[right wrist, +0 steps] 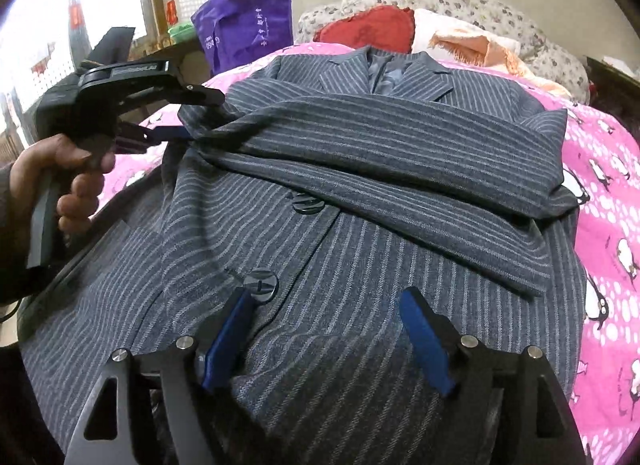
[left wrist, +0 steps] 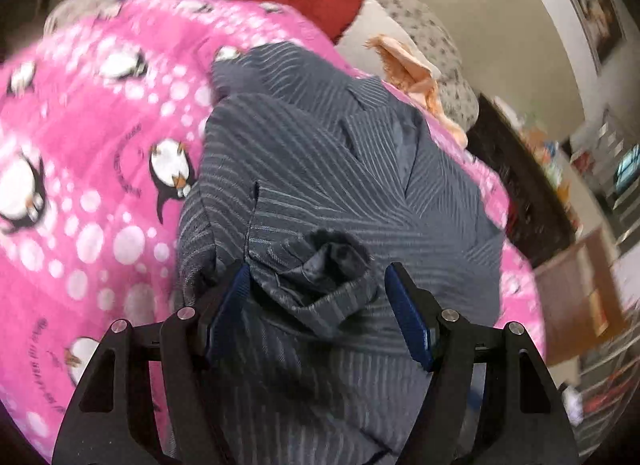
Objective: Fold large clothes
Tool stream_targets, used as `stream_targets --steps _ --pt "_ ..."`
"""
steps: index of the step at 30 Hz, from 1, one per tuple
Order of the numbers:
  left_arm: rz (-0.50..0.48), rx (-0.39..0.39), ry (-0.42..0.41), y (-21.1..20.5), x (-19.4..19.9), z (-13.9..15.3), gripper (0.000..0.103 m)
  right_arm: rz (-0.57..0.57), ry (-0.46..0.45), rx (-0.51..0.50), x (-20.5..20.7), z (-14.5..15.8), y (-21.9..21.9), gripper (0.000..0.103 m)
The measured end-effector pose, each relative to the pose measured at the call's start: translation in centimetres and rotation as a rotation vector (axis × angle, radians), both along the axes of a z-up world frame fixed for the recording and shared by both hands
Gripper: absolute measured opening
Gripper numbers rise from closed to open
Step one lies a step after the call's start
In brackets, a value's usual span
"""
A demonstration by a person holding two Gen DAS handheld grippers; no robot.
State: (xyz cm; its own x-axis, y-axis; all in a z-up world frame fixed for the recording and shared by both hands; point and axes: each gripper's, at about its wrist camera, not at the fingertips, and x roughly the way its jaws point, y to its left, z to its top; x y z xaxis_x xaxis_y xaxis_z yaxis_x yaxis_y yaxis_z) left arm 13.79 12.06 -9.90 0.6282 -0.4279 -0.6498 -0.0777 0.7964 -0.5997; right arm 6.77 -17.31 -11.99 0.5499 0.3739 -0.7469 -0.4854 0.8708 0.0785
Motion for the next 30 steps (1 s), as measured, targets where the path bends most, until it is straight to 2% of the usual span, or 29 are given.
stream_targets --steps 2,5,6,7,8,9,11,15,16,17,18,20,23,25,27,30 --pt "0.0 -0.04 0.06 0.1 0.8 -1.1 0.07 -0.001 -0.005 -0.006 -0.3 0.4 -0.2 0.075" --pt "0.023 -0.061 0.082 0.3 1.1 -1.4 0.07 -0.001 -0.004 -0.005 -0.8 0.4 -0.1 0.075" --pt "0.04 -0.071 0.086 0.3 1.0 -1.2 0.062 -0.002 -0.004 -0.004 -0.8 0.4 -0.1 0.075" --pt "0.046 -0.071 0.085 0.2 0.8 -1.0 0.045 -0.002 -0.004 -0.003 -0.8 0.5 -0.1 0.075" --pt "0.045 -0.052 0.091 0.1 0.6 -0.6 0.009 -0.002 -0.004 -0.003 -0.8 0.5 -0.1 0.075" --pt "0.034 -0.022 0.085 -0.4 0.4 0.2 0.008 -0.002 -0.004 -0.003 -0.8 0.5 -0.1 0.075" --pt "0.022 0.008 -0.007 -1.0 -0.1 3.0 0.008 -0.002 -0.004 -0.003 -0.8 0.5 -0.1 0.075" --pt "-0.006 0.025 -0.299 -0.6 -1.7 10.0 0.008 -0.002 -0.004 -0.003 -0.8 0.5 -0.1 0.075" --pt "-0.004 0.051 -0.367 -0.3 -2.5 11.3 0.008 -0.002 -0.004 -0.002 -0.8 0.5 -0.1 0.075" --pt "-0.006 0.06 -0.398 0.0 -2.8 11.8 0.008 -0.002 -0.004 -0.002 -0.8 0.5 -0.1 0.075" --pt "-0.009 0.065 -0.403 0.4 -3.0 11.5 0.008 -0.002 -0.004 -0.003 -0.9 0.5 -0.1 0.075" --pt "-0.014 0.098 -0.335 0.8 -2.7 9.2 0.01 -0.001 -0.003 -0.003 -0.8 0.5 -0.1 0.075" --pt "-0.037 0.141 -0.119 0.8 -2.2 2.6 0.01 -0.002 -0.003 -0.004 -0.8 0.5 -0.1 0.075" --pt "-0.039 0.154 -0.022 0.8 -2.7 -0.2 0.01 -0.002 0.004 -0.001 -0.8 0.6 -0.1 0.075" --pt "0.004 0.146 -0.023 1.4 -4.0 -0.2 0.019 -0.009 0.022 0.008 -0.7 1.0 -0.4 0.075" --pt "0.096 0.204 -0.11 2.4 -5.3 3.0 0.019 -0.043 0.049 0.053 0.1 2.9 -2.3 0.075"
